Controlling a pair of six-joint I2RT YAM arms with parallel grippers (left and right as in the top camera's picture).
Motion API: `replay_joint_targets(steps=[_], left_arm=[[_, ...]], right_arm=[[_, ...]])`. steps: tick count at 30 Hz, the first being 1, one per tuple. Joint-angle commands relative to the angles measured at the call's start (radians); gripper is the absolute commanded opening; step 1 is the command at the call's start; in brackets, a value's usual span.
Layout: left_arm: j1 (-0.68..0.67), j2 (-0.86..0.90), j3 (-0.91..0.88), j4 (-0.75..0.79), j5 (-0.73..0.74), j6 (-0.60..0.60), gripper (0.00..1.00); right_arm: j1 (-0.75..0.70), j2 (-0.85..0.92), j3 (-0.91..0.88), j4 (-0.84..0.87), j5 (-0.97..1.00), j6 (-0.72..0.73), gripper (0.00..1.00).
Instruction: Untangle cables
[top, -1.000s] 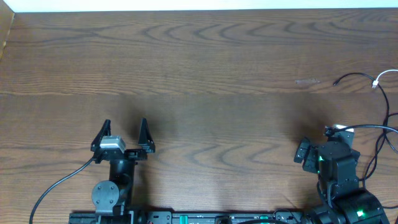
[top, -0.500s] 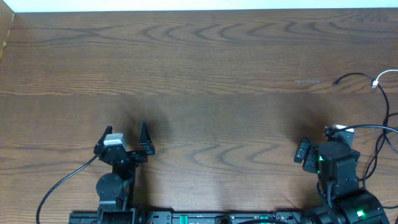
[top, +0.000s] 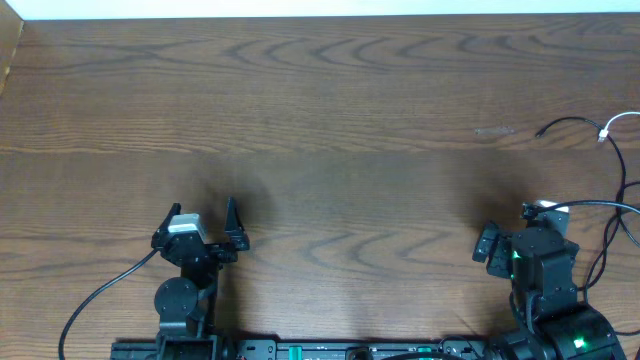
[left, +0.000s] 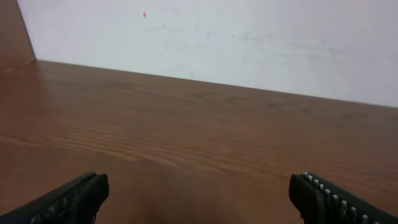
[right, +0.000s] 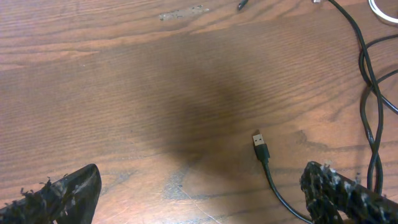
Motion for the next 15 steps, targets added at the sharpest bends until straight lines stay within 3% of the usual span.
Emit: replay_joint_targets(steps=[1, 15], left_arm=[[0.005, -0.009, -0.011, -0.051, -0.021, 0.096, 0.98], [0.005, -0.006, -0.011, -0.050, -0.021, 0.102, 0.98]], right_arm=[[-0.008, -0.004, -0.003, 0.000, 0.005, -0.008, 0.99], [-0.008, -0.004, -0.003, 0.000, 0.005, -0.008, 0.99]])
